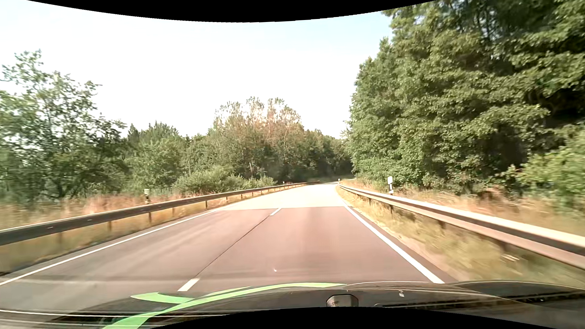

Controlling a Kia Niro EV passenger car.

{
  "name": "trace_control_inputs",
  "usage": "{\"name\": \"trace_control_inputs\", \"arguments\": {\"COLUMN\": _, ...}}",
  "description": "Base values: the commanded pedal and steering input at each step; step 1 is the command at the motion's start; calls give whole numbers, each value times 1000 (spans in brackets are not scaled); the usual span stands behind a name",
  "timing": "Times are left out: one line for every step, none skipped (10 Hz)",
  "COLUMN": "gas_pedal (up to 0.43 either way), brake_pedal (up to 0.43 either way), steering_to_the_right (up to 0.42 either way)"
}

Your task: Follow the waypoints while adhering to traffic rules and regulations

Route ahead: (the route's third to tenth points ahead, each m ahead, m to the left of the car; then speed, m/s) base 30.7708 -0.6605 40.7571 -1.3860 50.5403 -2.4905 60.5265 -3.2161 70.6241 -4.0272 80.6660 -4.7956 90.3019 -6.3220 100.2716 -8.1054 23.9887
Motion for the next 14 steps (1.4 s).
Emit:
{"name": "trace_control_inputs", "arguments": {"gas_pedal": 189, "brake_pedal": 0, "steering_to_the_right": 8}}
{"name": "trace_control_inputs", "arguments": {"gas_pedal": 189, "brake_pedal": 0, "steering_to_the_right": 8}}
{"name": "trace_control_inputs", "arguments": {"gas_pedal": 189, "brake_pedal": 0, "steering_to_the_right": 7}}
{"name": "trace_control_inputs", "arguments": {"gas_pedal": 189, "brake_pedal": 0, "steering_to_the_right": 8}}
{"name": "trace_control_inputs", "arguments": {"gas_pedal": 189, "brake_pedal": 0, "steering_to_the_right": 8}}
{"name": "trace_control_inputs", "arguments": {"gas_pedal": 189, "brake_pedal": 0, "steering_to_the_right": 8}}
{"name": "trace_control_inputs", "arguments": {"gas_pedal": 189, "brake_pedal": 0, "steering_to_the_right": 8}}
{"name": "trace_control_inputs", "arguments": {"gas_pedal": 189, "brake_pedal": 0, "steering_to_the_right": 9}}
{"name": "trace_control_inputs", "arguments": {"gas_pedal": 189, "brake_pedal": 0, "steering_to_the_right": 9}}
{"name": "trace_control_inputs", "arguments": {"gas_pedal": 177, "brake_pedal": 0, "steering_to_the_right": 9}}
{"name": "trace_control_inputs", "arguments": {"gas_pedal": 138, "brake_pedal": 0, "steering_to_the_right": 9}}
{"name": "trace_control_inputs", "arguments": {"gas_pedal": 138, "brake_pedal": 0, "steering_to_the_right": 9}}
{"name": "trace_control_inputs", "arguments": {"gas_pedal": 138, "brake_pedal": 0, "steering_to_the_right": 9}}
{"name": "trace_control_inputs", "arguments": {"gas_pedal": 157, "brake_pedal": 0, "steering_to_the_right": 9}}
